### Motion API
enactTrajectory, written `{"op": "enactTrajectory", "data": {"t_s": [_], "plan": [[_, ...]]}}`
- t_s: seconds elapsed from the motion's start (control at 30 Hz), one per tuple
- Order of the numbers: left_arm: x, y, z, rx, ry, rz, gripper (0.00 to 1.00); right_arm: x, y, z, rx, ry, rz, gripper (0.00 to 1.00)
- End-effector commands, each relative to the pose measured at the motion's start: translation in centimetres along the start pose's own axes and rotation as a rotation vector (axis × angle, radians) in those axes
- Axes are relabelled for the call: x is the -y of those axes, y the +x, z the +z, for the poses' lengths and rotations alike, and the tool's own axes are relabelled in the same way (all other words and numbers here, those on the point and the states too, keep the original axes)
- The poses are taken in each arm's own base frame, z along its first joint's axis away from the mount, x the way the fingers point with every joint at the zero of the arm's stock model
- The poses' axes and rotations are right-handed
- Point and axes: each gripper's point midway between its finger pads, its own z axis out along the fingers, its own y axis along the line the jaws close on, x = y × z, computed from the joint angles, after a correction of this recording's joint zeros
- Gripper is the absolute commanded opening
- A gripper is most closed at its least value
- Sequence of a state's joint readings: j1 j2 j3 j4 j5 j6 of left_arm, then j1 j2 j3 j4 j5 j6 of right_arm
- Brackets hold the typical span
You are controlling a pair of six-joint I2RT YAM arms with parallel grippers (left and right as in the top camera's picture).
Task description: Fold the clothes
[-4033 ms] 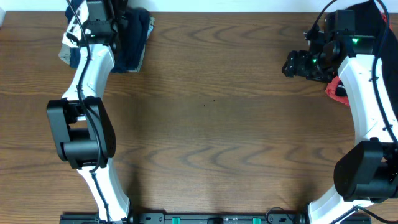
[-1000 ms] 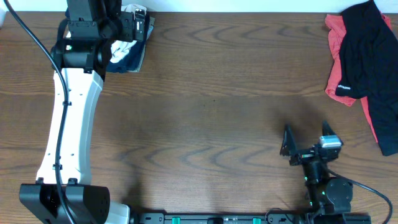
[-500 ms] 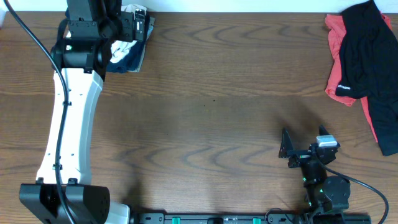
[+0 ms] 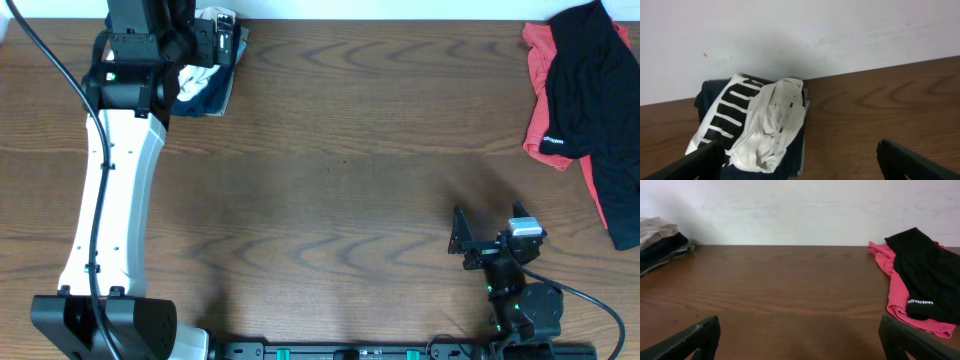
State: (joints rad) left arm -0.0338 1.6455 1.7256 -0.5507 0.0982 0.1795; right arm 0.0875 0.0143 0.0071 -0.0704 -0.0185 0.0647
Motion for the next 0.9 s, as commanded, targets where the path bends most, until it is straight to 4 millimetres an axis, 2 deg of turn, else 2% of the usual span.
{"op": "enactTrajectory", "data": {"t_s": [0.0, 0.13, 0.2, 0.37, 0.5, 0.6, 0.7, 0.87], "plan": [[-0.2, -0.1, 0.1, 0.002, -0.005, -0.011, 0.98, -0.1, 0.0, 0.0, 0.003, -0.002, 0.012, 0.99], [-0.4, 0.1, -0.3, -0.010, -0.010, -0.014, 0.98, -0.1, 0.0, 0.0, 0.003, -0.002, 0.012, 0.99], [0.3, 0.5, -1.3, -0.024, 0.002, -0.008, 0.98, -0.1, 0.0, 0.0, 0.003, -0.002, 0.012, 0.99], [2.6, 1.6, -5.3, -0.018, 0.042, 0.019, 0.98, -0.1, 0.0, 0.0, 0.003, -0.002, 0.012, 0.99], [3.0, 4.9, -8.7, -0.036, 0.046, 0.019, 0.98, -0.1, 0.0, 0.0, 0.003, -0.002, 0.012, 0.99], [2.7, 8.5, -10.4, -0.031, 0.034, 0.005, 0.98, -0.1, 0.0, 0.0, 0.003, -0.002, 0.012, 0.99], [2.4, 11.5, -11.4, 0.074, 0.023, -0.060, 0.98, -0.1, 0.0, 0.0, 0.003, -0.002, 0.012, 0.99], [2.1, 16.2, -12.5, 0.307, -0.010, -0.058, 0.98, -0.1, 0.0, 0.0, 0.004, -0.002, 0.012, 0.99]]}}
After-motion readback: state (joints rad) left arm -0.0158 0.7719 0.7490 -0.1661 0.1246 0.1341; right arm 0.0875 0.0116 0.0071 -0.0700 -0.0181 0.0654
